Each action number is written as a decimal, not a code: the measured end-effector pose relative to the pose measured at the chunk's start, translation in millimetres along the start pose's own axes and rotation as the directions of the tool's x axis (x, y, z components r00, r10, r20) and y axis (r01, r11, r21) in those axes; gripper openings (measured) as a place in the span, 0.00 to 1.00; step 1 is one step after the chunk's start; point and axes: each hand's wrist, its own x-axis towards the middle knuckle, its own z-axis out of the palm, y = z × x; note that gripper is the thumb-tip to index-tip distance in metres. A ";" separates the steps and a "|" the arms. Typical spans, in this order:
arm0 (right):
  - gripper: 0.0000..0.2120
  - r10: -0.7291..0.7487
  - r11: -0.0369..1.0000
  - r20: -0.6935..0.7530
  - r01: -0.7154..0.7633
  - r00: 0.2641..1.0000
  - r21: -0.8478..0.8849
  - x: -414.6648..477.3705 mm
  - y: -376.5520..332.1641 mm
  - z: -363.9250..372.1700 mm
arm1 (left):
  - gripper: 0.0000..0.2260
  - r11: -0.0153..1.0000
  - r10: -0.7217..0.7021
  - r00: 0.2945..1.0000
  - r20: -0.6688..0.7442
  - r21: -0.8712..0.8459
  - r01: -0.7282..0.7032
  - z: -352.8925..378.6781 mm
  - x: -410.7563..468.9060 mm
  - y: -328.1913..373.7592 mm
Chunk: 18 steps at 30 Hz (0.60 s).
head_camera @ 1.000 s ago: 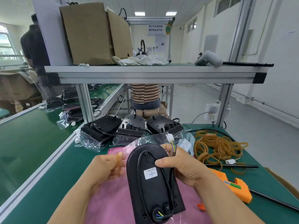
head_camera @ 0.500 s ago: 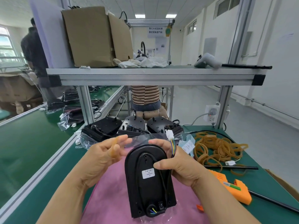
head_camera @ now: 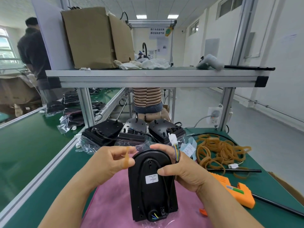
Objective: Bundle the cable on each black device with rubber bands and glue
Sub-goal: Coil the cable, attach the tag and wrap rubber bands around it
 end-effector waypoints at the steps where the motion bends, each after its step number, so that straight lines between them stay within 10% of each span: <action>1: 0.30 -0.002 1.000 -0.001 0.002 1.000 -0.004 0.0 0.4 -0.4 | 0.22 0.998 -0.011 1.000 0.024 0.054 0.010 1.9 0.0 1.1; 18: 0.31 -0.023 1.000 -0.015 0.023 1.000 0.006 -2.3 5.9 -7.0 | 0.16 0.960 0.093 0.996 0.017 0.264 -0.094 31.6 -5.7 26.1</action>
